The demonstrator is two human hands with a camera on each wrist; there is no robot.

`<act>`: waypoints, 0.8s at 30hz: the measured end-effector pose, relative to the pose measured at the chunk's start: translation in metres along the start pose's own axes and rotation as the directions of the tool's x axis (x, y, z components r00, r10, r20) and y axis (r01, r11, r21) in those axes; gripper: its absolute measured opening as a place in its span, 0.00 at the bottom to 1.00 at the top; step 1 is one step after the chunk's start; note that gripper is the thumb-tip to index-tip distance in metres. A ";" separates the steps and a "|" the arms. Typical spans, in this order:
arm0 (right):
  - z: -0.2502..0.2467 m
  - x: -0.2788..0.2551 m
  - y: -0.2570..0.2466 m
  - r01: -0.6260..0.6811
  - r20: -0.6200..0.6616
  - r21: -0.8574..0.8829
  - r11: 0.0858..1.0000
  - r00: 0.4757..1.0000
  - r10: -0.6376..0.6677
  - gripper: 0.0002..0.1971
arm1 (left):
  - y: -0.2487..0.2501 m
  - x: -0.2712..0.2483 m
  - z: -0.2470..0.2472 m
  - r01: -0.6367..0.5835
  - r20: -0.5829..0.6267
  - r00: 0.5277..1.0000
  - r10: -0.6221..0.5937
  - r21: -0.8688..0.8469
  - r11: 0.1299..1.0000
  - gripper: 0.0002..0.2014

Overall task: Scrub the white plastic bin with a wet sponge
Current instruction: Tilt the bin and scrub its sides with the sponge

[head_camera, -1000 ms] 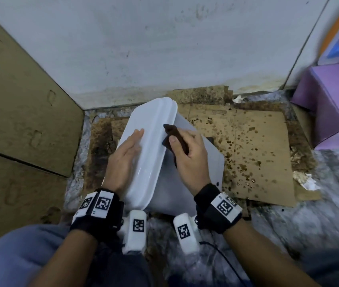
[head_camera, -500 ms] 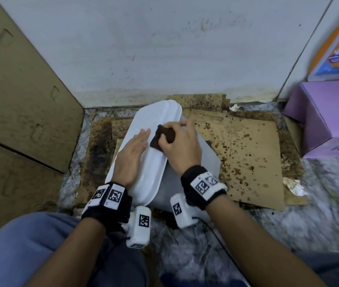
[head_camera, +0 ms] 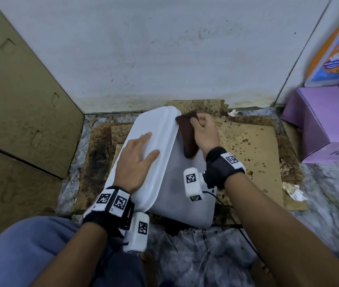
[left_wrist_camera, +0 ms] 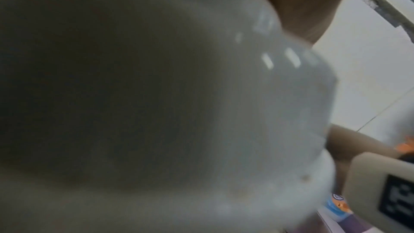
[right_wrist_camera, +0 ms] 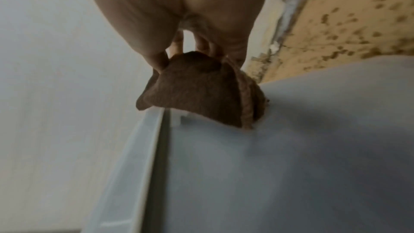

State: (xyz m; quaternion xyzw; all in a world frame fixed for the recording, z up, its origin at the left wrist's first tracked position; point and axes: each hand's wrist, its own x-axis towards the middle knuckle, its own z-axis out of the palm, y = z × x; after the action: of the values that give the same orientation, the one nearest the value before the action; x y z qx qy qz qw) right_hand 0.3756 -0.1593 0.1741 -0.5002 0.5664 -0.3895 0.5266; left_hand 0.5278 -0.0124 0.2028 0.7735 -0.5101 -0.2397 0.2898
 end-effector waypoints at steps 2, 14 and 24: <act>-0.008 0.001 0.016 -0.126 0.040 0.128 0.984 0.992 0.122 0.03 | 0.004 0.006 -0.003 0.029 0.024 0.999 -0.031 0.066 0.997 0.30; -0.025 0.008 0.072 -0.302 0.115 0.269 0.915 0.953 0.281 0.14 | 0.021 0.038 -0.017 0.138 0.143 0.974 -0.176 0.244 0.960 0.36; -0.016 -0.011 0.080 0.112 0.165 -0.206 0.972 0.983 -0.078 0.26 | 0.050 0.071 -0.006 0.154 0.081 0.974 -0.211 0.446 0.882 0.57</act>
State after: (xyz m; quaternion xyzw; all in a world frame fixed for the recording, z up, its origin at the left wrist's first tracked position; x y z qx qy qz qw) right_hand 0.3472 -0.1344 0.1011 -0.6098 0.5375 -0.3106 0.4928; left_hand 0.5255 -0.0920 0.2365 0.8464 -0.4930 -0.1944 0.0521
